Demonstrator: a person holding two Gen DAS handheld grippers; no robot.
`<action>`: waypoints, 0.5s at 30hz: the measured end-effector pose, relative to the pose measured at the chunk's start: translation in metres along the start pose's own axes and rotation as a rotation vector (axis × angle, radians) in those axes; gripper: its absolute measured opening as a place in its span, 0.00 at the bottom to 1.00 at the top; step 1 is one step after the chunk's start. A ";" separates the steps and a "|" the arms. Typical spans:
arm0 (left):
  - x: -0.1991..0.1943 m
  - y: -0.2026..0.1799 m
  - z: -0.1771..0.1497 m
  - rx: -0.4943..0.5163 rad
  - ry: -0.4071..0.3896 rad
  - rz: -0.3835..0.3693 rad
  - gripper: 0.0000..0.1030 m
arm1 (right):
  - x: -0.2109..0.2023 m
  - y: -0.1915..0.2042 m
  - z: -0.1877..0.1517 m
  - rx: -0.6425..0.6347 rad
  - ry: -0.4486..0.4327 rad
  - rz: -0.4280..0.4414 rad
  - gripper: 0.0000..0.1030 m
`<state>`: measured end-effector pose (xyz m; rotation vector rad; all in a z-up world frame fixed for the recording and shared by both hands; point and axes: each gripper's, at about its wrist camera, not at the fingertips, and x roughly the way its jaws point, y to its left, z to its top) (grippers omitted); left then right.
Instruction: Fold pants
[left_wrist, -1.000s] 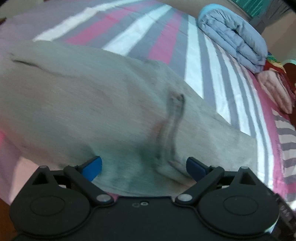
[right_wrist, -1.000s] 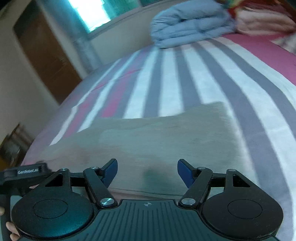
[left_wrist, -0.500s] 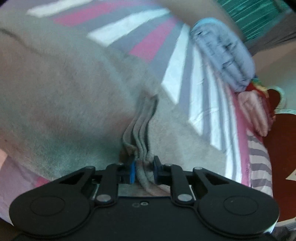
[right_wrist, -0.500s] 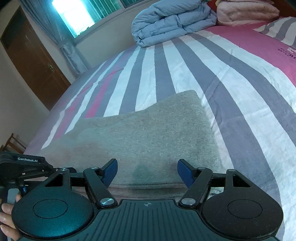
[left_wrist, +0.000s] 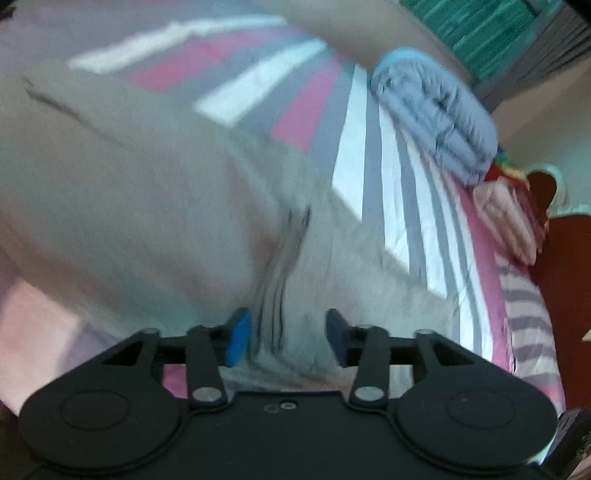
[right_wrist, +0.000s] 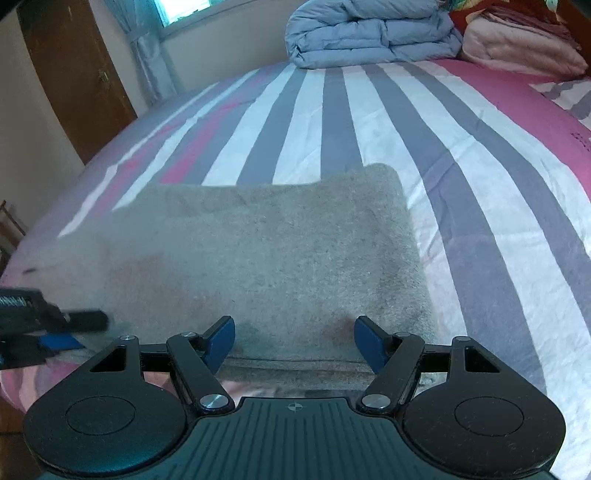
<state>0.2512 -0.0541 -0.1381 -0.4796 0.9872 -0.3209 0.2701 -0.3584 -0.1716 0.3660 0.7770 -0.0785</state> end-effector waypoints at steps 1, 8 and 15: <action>-0.010 0.005 0.002 -0.025 -0.024 0.018 0.64 | -0.003 0.001 0.002 0.017 -0.021 0.016 0.69; -0.071 0.085 0.020 -0.240 -0.161 0.169 0.72 | 0.019 0.046 0.007 -0.021 0.000 0.101 0.69; -0.075 0.156 0.041 -0.461 -0.188 0.206 0.71 | 0.049 0.102 0.008 -0.093 0.011 0.149 0.69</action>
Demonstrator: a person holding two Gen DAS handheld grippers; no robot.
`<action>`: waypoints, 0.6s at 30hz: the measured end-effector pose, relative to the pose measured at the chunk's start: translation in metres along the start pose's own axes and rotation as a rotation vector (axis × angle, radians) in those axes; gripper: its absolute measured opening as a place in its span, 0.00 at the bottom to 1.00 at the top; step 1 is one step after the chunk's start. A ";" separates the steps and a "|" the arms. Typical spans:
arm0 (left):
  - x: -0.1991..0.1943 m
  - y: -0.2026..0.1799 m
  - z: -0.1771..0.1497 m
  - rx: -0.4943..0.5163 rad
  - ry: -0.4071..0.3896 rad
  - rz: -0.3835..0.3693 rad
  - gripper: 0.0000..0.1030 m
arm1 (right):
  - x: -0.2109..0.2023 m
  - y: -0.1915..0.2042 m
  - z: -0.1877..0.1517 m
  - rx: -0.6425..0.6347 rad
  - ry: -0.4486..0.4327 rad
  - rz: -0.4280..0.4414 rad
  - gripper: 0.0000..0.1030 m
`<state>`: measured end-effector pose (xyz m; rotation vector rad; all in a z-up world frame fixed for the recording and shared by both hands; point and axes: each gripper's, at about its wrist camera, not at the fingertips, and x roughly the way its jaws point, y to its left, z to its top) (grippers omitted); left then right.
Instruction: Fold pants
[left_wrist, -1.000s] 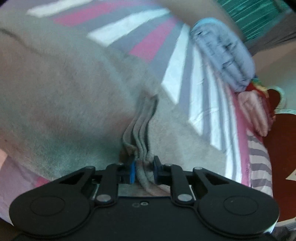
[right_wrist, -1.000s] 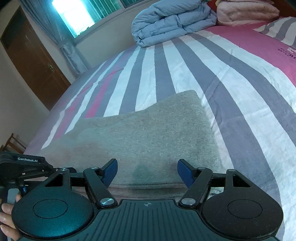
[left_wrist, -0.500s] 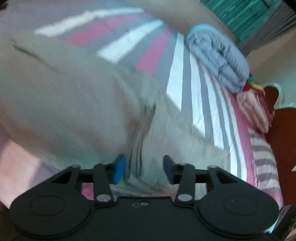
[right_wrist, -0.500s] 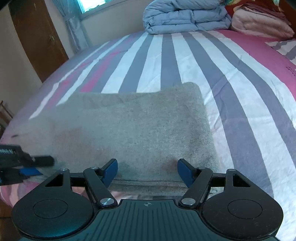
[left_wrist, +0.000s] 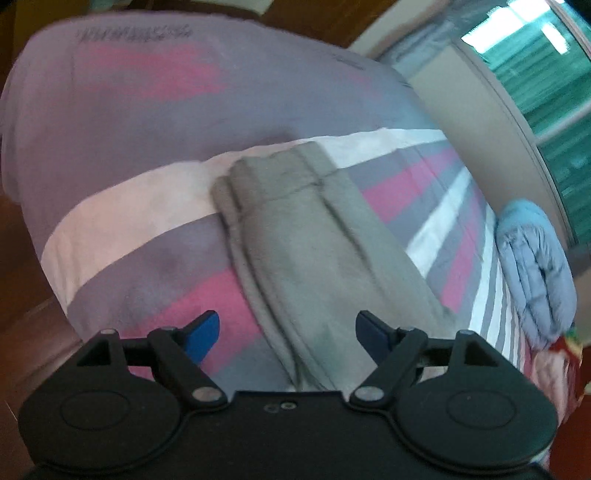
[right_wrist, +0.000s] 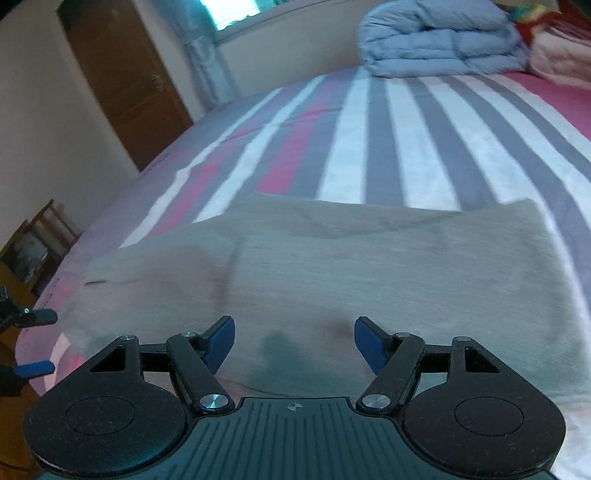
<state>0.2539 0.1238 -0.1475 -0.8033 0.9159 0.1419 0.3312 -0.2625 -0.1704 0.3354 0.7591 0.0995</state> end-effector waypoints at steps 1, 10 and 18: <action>0.006 0.003 0.002 -0.021 0.007 -0.015 0.71 | 0.007 0.004 -0.002 -0.002 0.018 0.000 0.69; 0.062 0.038 0.009 -0.212 0.029 -0.192 0.70 | 0.024 0.004 -0.013 0.016 0.041 0.020 0.78; 0.089 0.043 0.009 -0.330 -0.034 -0.345 0.29 | 0.024 0.011 -0.019 -0.035 0.037 0.014 0.83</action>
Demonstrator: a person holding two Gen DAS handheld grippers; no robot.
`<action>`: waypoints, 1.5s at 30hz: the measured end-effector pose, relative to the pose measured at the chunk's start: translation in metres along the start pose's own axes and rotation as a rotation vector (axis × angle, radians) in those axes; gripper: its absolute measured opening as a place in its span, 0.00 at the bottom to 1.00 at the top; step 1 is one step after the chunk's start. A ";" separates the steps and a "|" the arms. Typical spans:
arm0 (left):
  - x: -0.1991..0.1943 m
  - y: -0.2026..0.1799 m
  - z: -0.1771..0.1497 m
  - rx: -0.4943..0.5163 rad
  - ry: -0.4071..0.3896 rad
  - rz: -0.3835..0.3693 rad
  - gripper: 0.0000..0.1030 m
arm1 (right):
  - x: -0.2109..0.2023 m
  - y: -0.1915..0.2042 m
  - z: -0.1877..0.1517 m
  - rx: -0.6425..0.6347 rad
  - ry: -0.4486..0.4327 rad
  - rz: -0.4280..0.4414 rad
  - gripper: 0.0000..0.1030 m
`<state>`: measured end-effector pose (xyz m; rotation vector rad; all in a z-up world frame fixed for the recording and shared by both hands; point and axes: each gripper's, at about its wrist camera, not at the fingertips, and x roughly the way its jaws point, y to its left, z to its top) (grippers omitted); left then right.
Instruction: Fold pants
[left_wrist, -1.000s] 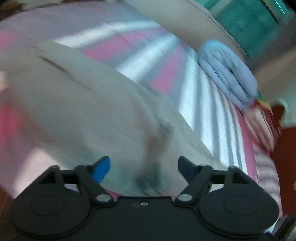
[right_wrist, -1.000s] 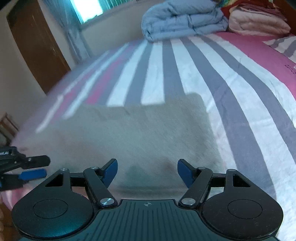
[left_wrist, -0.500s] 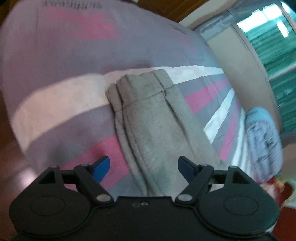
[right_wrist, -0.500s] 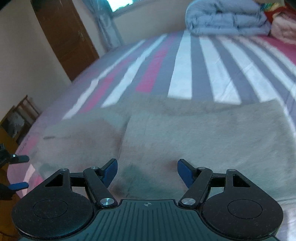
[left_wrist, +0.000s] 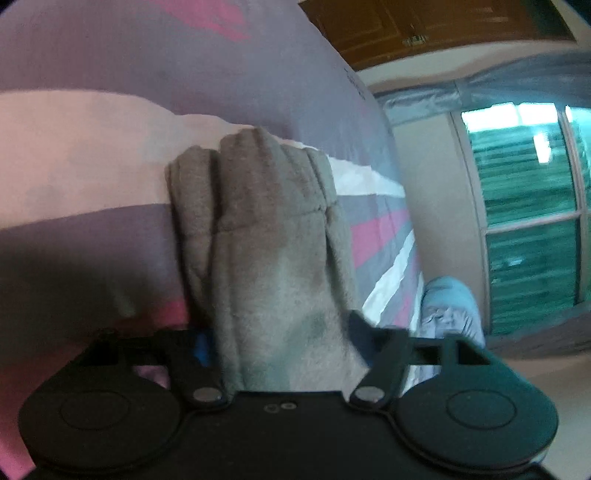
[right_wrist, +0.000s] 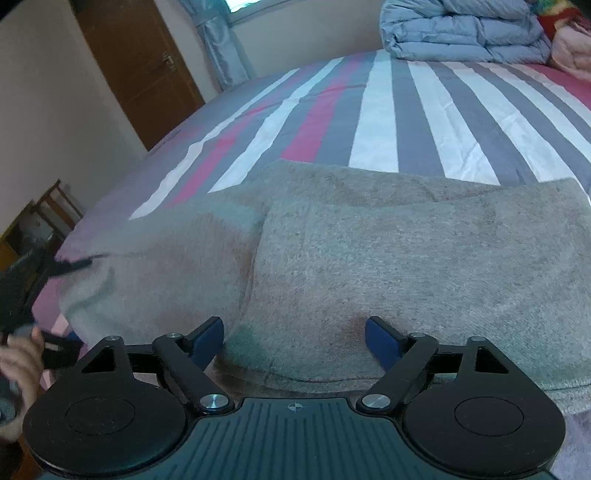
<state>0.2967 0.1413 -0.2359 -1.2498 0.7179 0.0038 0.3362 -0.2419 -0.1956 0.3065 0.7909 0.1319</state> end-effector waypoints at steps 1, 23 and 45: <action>0.002 0.004 0.000 -0.025 0.007 -0.017 0.18 | 0.001 0.001 -0.001 -0.002 -0.002 -0.004 0.83; -0.012 -0.207 -0.158 0.816 0.230 -0.310 0.07 | -0.027 -0.021 0.007 0.073 -0.017 -0.019 0.90; 0.014 -0.209 -0.346 1.300 0.519 -0.092 0.34 | -0.156 -0.194 0.012 0.576 -0.162 0.124 0.91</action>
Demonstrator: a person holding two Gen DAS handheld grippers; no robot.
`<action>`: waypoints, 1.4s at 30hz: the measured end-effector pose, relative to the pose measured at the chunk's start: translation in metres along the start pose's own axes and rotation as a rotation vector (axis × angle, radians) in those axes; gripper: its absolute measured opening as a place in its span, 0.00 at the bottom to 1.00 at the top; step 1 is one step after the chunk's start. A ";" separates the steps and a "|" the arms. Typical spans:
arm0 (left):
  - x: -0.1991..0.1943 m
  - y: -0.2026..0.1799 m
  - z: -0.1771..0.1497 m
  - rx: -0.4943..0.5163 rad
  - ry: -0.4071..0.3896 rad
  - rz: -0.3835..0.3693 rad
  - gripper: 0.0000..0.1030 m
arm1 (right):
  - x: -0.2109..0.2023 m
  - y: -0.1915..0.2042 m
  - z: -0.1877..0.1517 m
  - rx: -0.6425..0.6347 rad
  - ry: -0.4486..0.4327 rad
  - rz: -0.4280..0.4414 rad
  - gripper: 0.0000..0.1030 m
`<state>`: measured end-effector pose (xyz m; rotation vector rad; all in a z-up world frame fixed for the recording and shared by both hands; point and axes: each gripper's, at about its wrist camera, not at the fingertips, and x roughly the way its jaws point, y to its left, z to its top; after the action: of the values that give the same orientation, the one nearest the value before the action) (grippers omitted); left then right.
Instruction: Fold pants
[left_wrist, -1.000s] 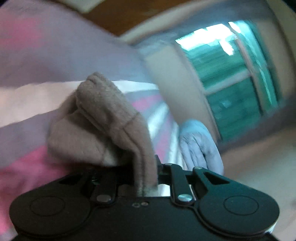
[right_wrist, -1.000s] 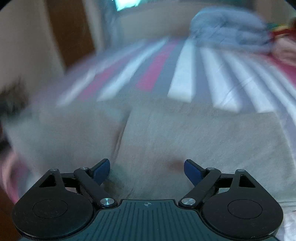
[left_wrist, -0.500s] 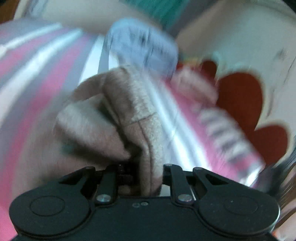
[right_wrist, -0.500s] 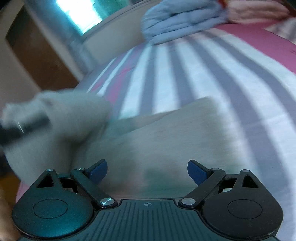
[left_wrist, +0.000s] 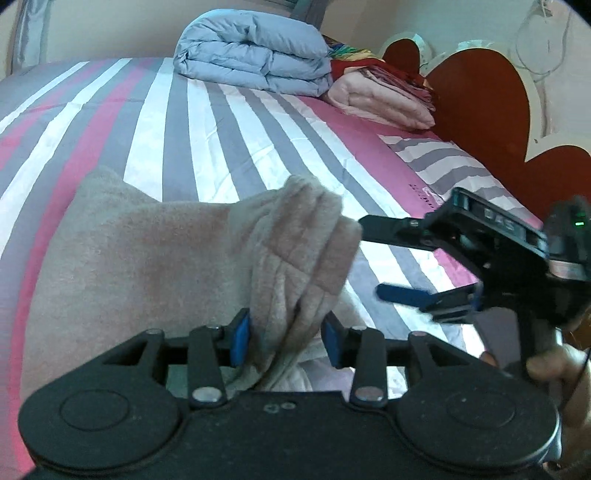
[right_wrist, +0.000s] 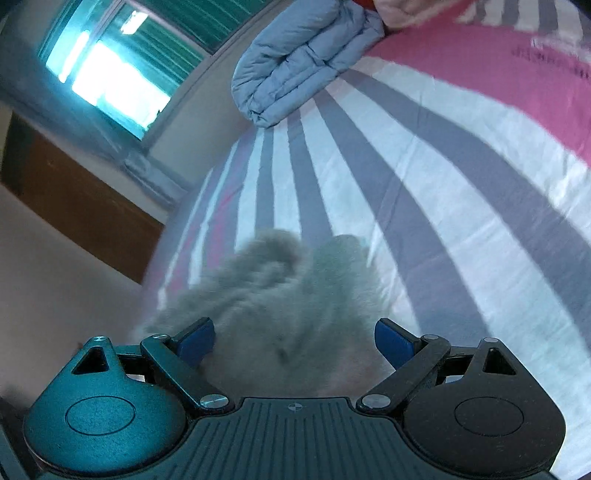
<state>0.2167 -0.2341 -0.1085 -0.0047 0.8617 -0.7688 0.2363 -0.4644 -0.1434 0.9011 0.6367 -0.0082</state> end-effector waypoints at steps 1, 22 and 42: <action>-0.002 -0.002 -0.003 0.000 -0.003 -0.004 0.35 | 0.002 -0.005 0.000 0.043 0.026 0.027 0.91; -0.048 0.091 -0.025 -0.255 -0.087 0.158 0.61 | 0.010 0.017 -0.035 -0.129 0.130 -0.171 0.78; -0.053 0.115 -0.039 -0.356 -0.112 0.166 0.62 | 0.012 0.011 -0.043 0.060 0.091 -0.160 0.49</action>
<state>0.2381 -0.1050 -0.1330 -0.2859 0.8705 -0.4487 0.2268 -0.4230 -0.1605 0.9099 0.7960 -0.1305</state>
